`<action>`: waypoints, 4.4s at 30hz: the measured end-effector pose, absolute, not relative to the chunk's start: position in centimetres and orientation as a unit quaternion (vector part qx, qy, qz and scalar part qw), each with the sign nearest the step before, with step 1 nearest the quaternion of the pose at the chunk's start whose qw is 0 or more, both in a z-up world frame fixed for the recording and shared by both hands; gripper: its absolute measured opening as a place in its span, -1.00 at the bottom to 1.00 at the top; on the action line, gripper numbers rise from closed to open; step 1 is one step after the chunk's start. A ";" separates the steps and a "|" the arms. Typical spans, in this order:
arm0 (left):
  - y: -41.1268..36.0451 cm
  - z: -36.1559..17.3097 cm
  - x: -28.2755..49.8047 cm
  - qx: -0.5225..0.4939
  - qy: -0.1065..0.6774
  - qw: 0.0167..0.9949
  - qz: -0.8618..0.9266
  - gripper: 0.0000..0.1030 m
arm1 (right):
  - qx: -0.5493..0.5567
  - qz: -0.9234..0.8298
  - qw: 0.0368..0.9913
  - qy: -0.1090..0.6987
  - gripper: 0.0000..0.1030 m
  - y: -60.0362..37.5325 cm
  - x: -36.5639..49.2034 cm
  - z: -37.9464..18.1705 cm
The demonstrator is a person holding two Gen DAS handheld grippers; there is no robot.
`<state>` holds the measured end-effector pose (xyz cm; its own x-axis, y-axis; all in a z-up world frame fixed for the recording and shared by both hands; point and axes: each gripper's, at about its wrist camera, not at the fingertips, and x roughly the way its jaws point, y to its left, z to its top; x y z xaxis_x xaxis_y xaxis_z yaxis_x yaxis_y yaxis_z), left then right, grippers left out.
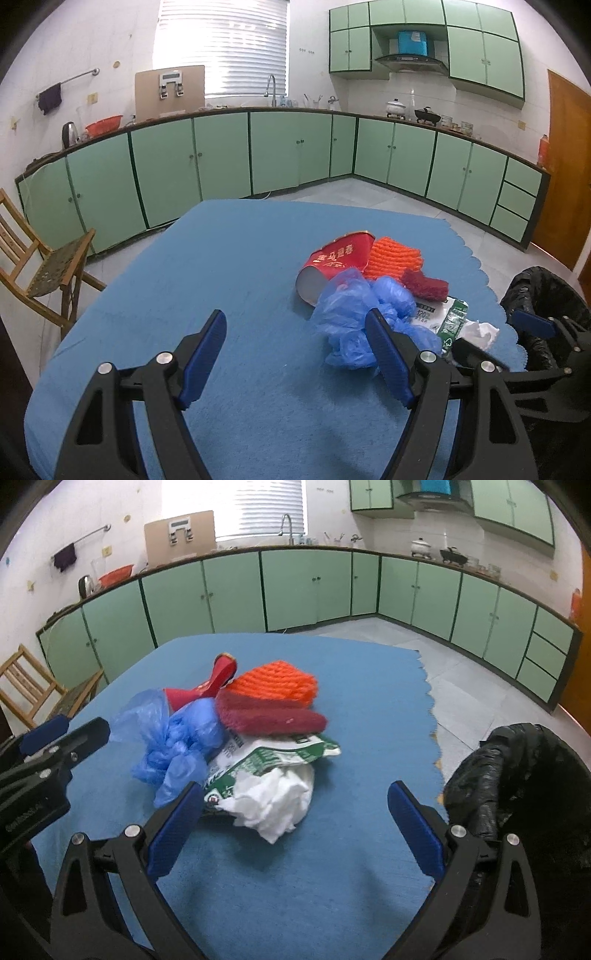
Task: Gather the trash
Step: 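Move both tools back toward the remaining trash on the table, then grasp the blue plastic bags with the left tool while the right tool grasps white tissue, then carry the blue bags and white tissue over the black bin with both tools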
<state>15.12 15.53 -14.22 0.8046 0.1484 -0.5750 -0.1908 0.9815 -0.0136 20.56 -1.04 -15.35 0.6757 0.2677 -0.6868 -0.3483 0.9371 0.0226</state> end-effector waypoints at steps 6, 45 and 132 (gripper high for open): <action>16.0 -14.8 15.2 -0.043 0.307 0.947 0.089 0.47 | -0.073 0.161 0.908 0.380 0.82 -1.2 21.2 -16.3; 11.6 -17.0 19.6 -0.058 0.354 0.933 0.029 0.09 | -0.047 0.182 0.894 0.408 -0.71 -5.5 21.9 -15.4; -12.9 -8.0 16.4 0.008 0.262 0.945 -0.193 -0.49 | 0.027 0.004 0.958 0.285 -0.87 -30.9 12.2 -6.2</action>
